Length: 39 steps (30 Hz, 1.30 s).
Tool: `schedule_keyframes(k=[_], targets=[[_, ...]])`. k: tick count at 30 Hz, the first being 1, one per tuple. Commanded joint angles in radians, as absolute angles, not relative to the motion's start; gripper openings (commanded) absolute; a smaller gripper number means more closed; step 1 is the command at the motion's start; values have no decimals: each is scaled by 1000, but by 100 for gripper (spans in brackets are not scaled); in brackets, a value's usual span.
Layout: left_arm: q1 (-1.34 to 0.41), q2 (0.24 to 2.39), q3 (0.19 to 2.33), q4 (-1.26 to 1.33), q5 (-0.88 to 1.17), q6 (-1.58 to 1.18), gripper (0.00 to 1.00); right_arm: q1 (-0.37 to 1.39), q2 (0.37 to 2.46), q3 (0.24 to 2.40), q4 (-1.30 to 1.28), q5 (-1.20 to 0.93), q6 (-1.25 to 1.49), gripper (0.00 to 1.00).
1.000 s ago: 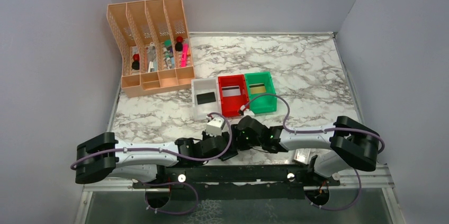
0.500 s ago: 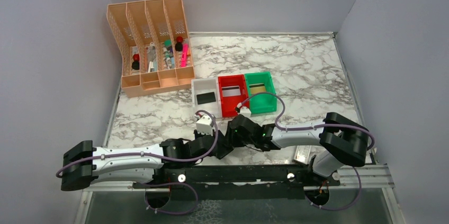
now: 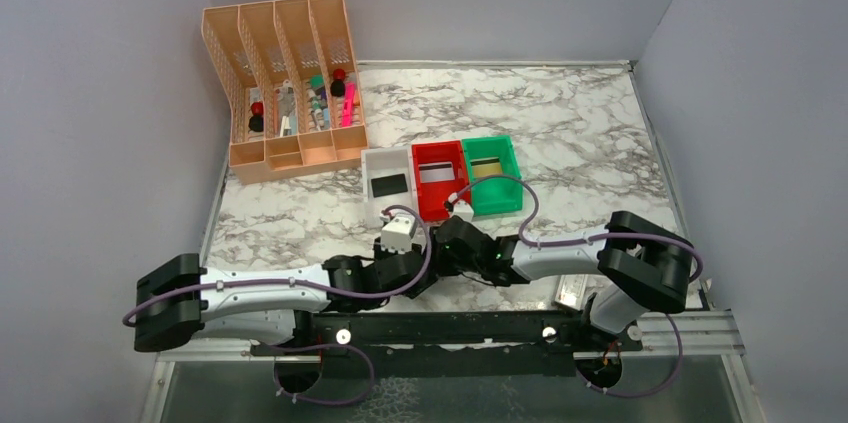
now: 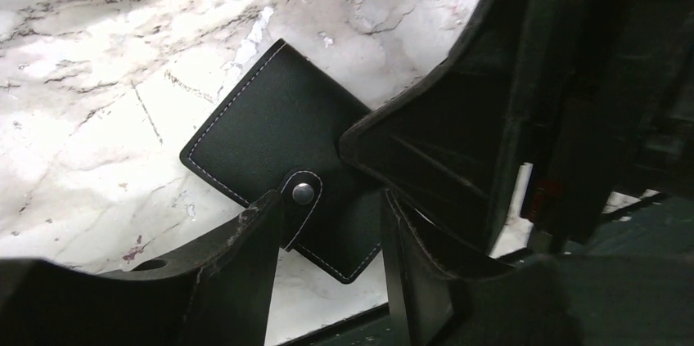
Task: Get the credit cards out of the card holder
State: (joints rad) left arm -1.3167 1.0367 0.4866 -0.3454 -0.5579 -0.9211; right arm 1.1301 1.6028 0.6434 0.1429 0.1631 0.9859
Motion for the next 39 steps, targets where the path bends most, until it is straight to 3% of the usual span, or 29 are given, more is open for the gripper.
schedule_keyframes(k=[1, 30, 34, 39], targets=[[-1311, 1135, 556, -418, -527, -934, 51, 1122, 1718, 537, -74, 152, 977, 44], [-1200, 1160, 510, -416, -325, -783, 49, 1100, 1677, 519, -31, 134, 916, 44], [-1200, 1227, 529, -420, -313, -770, 44, 1100, 1684, 522, -32, 135, 918, 44], [-1200, 1256, 529, -421, -316, -770, 26, 1098, 1690, 525, -34, 133, 922, 45]])
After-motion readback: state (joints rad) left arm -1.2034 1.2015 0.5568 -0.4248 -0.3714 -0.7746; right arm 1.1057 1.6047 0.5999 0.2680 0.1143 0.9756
